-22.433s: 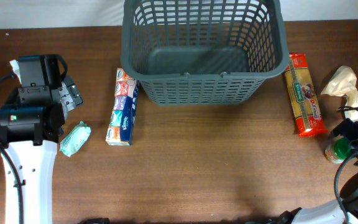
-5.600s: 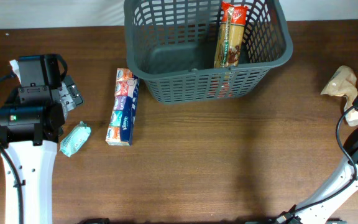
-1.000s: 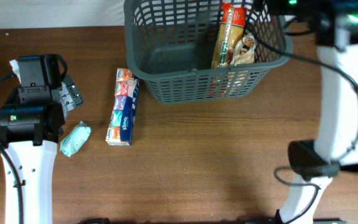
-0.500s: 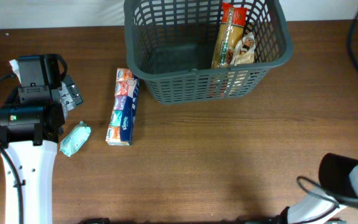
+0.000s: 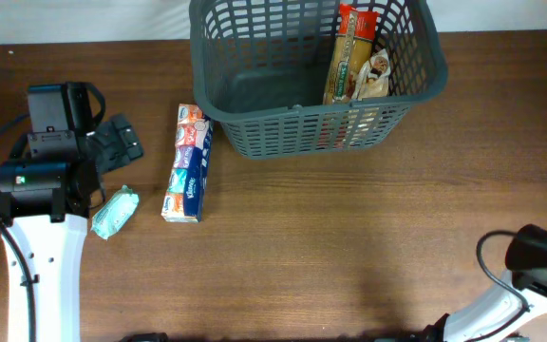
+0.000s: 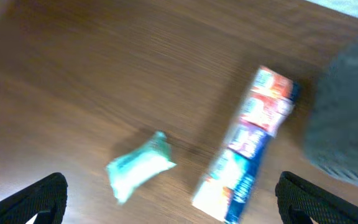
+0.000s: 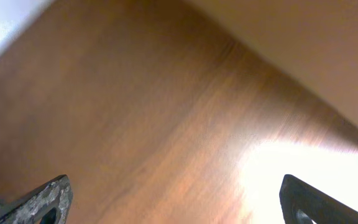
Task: Pack container
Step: 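Retract the right gripper to the lower right, then move the left gripper to the Kleenex tissue multi-pack and grasp it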
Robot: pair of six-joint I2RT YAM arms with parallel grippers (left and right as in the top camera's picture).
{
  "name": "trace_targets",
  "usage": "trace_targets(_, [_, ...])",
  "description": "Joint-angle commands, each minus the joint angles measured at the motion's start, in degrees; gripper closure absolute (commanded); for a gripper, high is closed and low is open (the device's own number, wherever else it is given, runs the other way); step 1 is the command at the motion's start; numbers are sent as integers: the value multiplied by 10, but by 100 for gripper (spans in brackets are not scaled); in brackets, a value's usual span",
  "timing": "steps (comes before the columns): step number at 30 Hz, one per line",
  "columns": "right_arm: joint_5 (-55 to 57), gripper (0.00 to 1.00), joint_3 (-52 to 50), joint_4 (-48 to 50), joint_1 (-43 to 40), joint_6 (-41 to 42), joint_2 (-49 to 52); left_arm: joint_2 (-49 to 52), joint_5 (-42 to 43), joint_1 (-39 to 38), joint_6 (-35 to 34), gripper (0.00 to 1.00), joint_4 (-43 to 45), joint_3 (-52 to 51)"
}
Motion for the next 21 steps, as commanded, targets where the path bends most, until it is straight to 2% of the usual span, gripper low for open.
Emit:
trace_targets(1, [-25,1,-44,3,-1,6,9,-9,111,2,0,0,-5,8])
trace_targets(10, [-25,1,-74,4,-1,5,9,8,125,2,8,0,-11,8])
trace_targets(15, [-25,1,-74,4,-1,5,9,72,204,2,108,0,-28,8])
trace_targets(21, [-25,1,-74,4,-1,5,9,162,219,2,137,0,-14,8])
